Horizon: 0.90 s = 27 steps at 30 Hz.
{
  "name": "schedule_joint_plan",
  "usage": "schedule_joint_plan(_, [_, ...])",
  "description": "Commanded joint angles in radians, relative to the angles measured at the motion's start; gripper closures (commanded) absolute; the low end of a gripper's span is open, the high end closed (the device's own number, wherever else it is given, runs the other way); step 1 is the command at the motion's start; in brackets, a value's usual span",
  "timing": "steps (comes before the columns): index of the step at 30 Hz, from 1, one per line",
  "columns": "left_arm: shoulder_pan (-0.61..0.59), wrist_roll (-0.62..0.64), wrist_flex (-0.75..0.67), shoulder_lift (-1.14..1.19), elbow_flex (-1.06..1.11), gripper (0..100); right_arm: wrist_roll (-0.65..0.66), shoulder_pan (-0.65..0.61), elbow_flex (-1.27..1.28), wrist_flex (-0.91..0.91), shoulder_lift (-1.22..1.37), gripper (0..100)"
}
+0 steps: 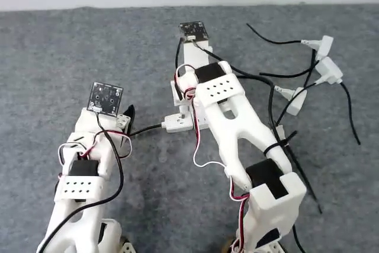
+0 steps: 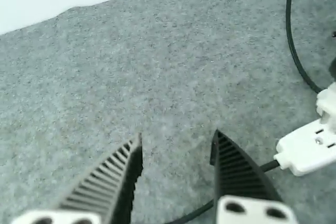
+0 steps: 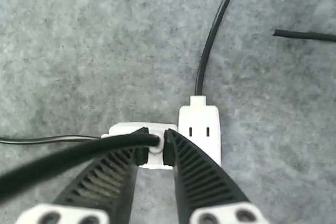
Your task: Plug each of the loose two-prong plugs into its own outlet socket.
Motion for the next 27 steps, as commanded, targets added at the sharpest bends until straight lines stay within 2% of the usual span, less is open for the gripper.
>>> schedule_joint_plan(1, [0.000,0.011,-0.031,-0.018,-0.007,79,0.011,-0.033,-0.052,0.013,-0.007,99.1])
schedule_joint_plan(16, [-0.002,0.011,-0.035,-0.018,-0.005,79,-0.043,-0.042,0.012,-0.038,-0.068,99.0])
schedule_joint_plan(27, [0.002,0.011,-0.037,-0.017,-0.001,79,-0.035,-0.041,0.324,-0.277,-0.331,99.1])
